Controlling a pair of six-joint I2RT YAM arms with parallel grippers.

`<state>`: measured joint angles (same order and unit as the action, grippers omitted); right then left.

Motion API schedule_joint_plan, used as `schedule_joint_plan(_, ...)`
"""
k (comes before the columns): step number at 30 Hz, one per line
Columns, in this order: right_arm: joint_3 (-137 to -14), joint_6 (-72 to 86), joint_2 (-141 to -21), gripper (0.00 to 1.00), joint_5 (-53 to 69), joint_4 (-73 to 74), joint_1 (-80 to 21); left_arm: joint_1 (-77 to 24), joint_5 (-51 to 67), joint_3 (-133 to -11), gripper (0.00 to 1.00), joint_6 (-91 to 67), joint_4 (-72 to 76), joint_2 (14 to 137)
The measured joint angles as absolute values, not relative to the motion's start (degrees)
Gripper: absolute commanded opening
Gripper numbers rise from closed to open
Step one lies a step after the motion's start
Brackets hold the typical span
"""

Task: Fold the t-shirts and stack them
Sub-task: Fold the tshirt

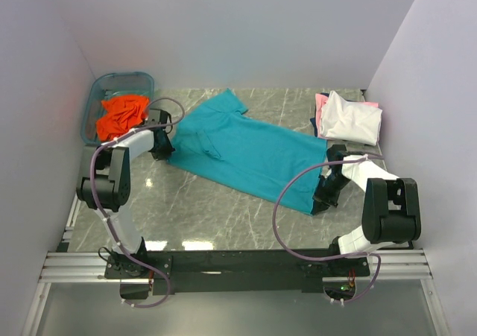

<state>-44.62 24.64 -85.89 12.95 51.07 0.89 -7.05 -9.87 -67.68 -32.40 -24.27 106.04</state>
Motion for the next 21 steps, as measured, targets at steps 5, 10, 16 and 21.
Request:
schedule_joint_plan(5, -44.49, 25.89, -85.86, 0.00, 12.75, 52.45, 0.69, -7.05, -10.48, -64.75, 0.00, -32.88, -24.88, 103.55)
schedule_joint_plan(10, -43.70, 27.03, -85.47, 0.00, 11.88, 53.23, -0.67, -7.05, -10.72, -62.72, 0.13, -33.91, -25.32, 101.65)
schedule_joint_plan(16, -42.61, 27.86, -83.70, 0.25, 11.64, 54.15, -1.41, -7.11, -10.50, -61.04, 0.40, -35.16, -26.17, 97.14)
schedule_joint_plan(21, -42.74, 28.29, -81.32, 0.42, 10.52, 55.13, -1.41, -8.93, -9.82, -61.04, 0.49, -35.83, -26.17, 93.01)
